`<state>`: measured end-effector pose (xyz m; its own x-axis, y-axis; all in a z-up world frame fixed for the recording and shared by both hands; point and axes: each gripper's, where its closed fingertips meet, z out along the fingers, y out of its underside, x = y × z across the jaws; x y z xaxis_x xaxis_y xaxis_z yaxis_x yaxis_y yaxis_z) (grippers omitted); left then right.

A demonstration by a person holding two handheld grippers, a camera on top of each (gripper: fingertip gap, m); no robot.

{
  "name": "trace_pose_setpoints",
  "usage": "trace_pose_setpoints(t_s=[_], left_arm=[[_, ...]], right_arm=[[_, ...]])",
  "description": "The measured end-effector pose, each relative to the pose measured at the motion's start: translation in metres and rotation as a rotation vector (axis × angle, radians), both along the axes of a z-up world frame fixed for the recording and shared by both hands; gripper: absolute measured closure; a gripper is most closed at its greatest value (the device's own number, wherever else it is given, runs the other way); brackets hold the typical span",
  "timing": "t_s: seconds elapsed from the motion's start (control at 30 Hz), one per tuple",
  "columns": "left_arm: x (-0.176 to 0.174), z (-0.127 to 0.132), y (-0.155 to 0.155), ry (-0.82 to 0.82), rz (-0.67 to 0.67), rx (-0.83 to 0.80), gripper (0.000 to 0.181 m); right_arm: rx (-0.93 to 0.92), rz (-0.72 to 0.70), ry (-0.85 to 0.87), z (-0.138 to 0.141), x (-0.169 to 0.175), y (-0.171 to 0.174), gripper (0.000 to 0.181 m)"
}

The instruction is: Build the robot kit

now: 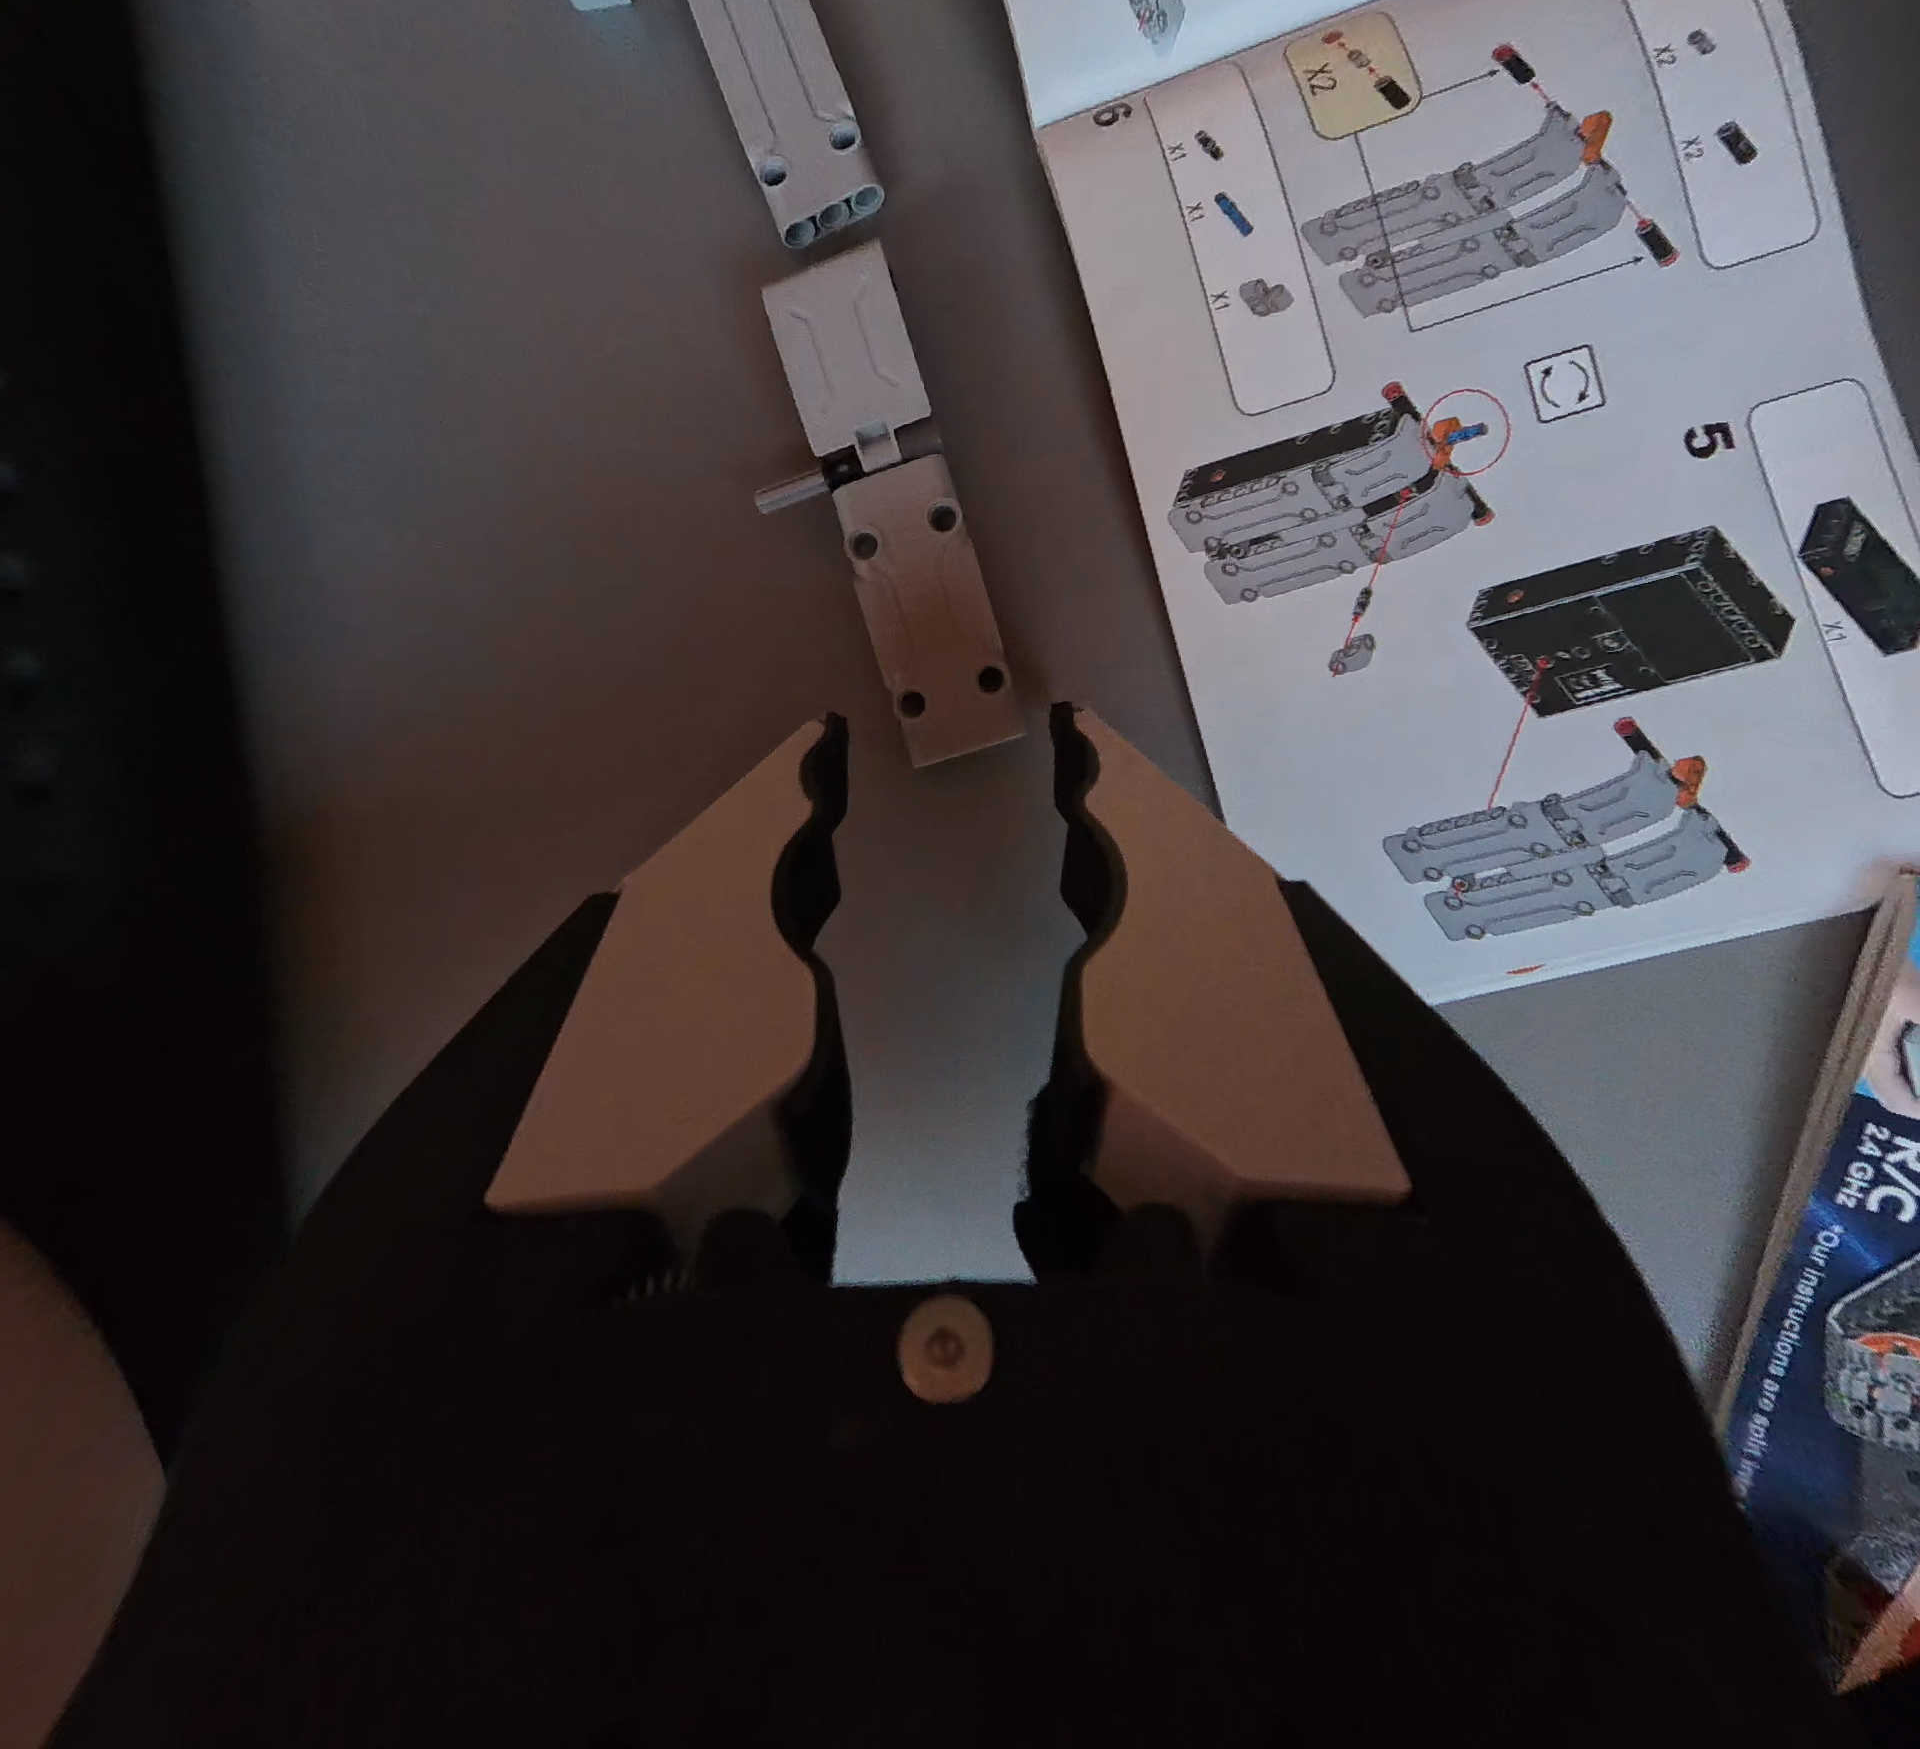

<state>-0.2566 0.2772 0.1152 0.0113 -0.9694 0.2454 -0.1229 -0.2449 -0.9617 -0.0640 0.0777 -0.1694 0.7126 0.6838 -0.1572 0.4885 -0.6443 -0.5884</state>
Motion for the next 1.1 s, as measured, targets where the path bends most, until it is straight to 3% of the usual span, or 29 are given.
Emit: trace_pose_setpoints(t_s=[0.13,0.23,0.33,0.53,0.63,0.8,1.1], left_arm=[[0.002,-0.003,0.001,0.007,-0.004,-0.009,0.129],[0.001,-0.004,0.004,0.009,-0.002,-0.017,0.129],[-0.002,-0.002,0.006,0.002,0.007,-0.017,0.129],[-0.004,-0.001,0.012,-0.008,0.028,-0.024,0.129],[-0.003,-0.002,0.016,-0.008,0.043,-0.025,0.129],[-0.002,-0.005,0.026,-0.006,0.083,-0.043,0.131],[0.001,-0.008,0.045,-0.044,0.124,-0.095,0.136]], right_arm=[[-0.023,0.017,0.013,-0.004,-0.001,-0.002,0.158],[-0.035,0.005,0.042,-0.003,-0.001,-0.003,0.157],[0.053,-0.02,0.119,0.017,-0.004,0.008,0.151],[0.403,-0.14,0.306,0.085,-0.025,0.082,0.169],[0.423,-0.241,0.34,0.082,-0.038,0.122,0.181],[0.491,-0.254,0.067,0.054,-0.04,0.148,0.181],[0.626,-0.198,-0.276,0.035,-0.016,0.15,0.181]])
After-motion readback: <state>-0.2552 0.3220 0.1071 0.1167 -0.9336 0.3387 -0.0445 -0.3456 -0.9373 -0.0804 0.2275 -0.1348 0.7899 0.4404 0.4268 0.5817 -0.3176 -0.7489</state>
